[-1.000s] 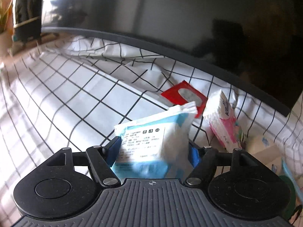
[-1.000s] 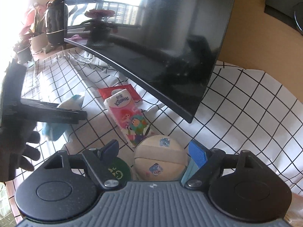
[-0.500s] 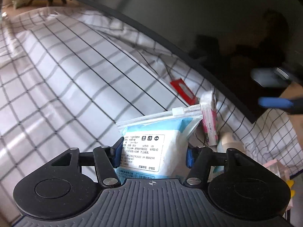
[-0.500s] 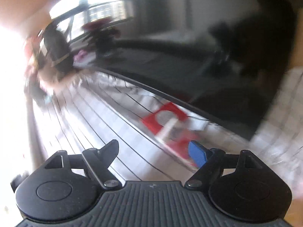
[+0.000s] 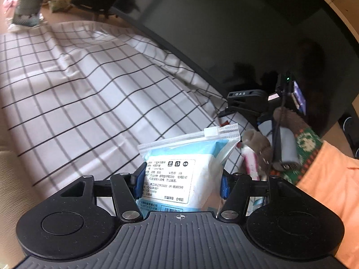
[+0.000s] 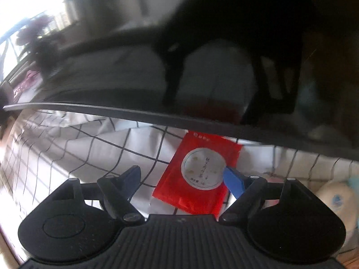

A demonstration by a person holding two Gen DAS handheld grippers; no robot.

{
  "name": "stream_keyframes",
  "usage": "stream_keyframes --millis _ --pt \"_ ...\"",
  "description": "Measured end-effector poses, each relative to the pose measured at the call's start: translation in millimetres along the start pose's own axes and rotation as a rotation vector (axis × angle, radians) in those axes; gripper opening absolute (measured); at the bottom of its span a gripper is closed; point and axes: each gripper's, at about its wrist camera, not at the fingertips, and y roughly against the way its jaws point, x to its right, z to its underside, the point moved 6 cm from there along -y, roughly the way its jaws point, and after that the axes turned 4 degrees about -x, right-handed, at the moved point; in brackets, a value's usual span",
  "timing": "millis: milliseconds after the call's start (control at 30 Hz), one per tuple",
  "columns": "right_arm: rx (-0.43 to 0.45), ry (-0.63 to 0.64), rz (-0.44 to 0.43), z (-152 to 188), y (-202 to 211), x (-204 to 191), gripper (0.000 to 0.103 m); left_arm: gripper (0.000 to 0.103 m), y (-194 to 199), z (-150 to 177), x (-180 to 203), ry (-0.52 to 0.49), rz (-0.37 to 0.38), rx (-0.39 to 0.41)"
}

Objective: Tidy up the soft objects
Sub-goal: 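Grasp the red packet with the right tool while the left tool holds the blue pack, then carry the blue pack and red packet into the pink box and release both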

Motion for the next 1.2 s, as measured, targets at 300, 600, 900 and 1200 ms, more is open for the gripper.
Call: stream_keyframes --millis 300,600,900,1200 --pt "0.015 0.088 -0.007 1 3 4 0.051 0.064 2 10 -20 0.038 -0.038 -0.027" --pt "-0.03 0.315 -0.267 38 91 -14 0.003 0.064 -17 15 6 -0.003 -0.066 -0.074" --pt "-0.1 0.368 -0.352 77 110 7 0.003 0.064 -32 33 36 0.006 -0.055 -0.109" --pt "-0.056 0.39 -0.502 96 191 42 0.003 0.064 -29 27 60 -0.079 -0.163 -0.129"
